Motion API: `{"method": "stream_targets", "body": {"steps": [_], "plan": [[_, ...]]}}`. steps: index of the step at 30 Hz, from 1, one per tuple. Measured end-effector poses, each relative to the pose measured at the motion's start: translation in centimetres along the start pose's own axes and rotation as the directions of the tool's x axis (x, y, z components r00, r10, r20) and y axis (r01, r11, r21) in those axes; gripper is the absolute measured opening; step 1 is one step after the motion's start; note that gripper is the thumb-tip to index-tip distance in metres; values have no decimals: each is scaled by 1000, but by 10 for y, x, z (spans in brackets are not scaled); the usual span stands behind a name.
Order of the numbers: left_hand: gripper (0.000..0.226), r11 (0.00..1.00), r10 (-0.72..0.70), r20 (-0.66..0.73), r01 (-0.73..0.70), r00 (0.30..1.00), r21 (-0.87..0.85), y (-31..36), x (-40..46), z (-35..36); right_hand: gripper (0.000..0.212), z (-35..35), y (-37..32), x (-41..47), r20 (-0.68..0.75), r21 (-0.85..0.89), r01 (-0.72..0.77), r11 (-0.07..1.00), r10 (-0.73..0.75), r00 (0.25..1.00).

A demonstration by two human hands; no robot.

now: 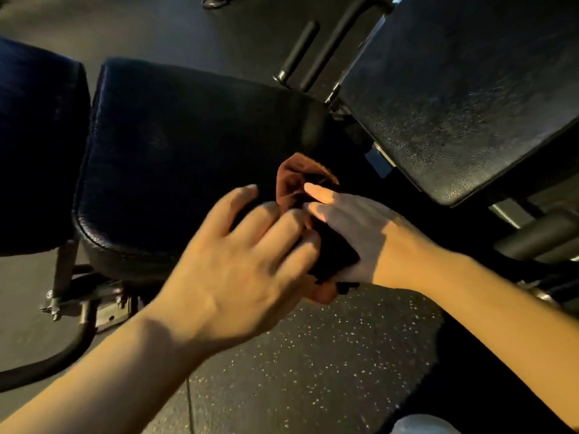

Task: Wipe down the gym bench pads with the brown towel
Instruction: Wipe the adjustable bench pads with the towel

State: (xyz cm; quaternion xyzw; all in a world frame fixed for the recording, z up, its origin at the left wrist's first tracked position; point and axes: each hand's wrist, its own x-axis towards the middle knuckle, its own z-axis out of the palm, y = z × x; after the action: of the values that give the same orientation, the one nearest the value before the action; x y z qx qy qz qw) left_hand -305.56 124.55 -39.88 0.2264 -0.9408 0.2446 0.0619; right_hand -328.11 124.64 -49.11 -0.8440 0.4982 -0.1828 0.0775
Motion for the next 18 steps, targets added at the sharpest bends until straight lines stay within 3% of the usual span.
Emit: {"method": "stream_targets", "body": {"steps": [3, 6, 8, 10, 14, 18], "plan": [[52, 999, 17, 196, -7, 981, -53, 35, 35, 23, 102, -29, 27, -36, 48, -103, -92, 990, 98, 994], [79, 993, -82, 531, 117, 843, -33, 56, 69, 40, 66, -51, 52, -77, -141, -309, -238, 921, 203, 969], [81, 986, -139, 652, 166, 745, 21, 72, 88, 53, 43, -55, 56, -88, -290, -362, -310, 879, 210, 934], [85, 978, -170, 669, 207, 724, 24, 88, 108, 63, 34, -57, 52, -87, -383, -364, -375, 852, 230, 895], [95, 969, -164, 696, 245, 699, -18, 108, 146, 88, 36, -55, 63, -81, -560, -354, -572, 740, 322, 763], [102, 976, -87, 730, 205, 678, -75, 108, 175, 110, 32, -42, 65, -80, -629, -429, -597, 678, 250, 736]]}}
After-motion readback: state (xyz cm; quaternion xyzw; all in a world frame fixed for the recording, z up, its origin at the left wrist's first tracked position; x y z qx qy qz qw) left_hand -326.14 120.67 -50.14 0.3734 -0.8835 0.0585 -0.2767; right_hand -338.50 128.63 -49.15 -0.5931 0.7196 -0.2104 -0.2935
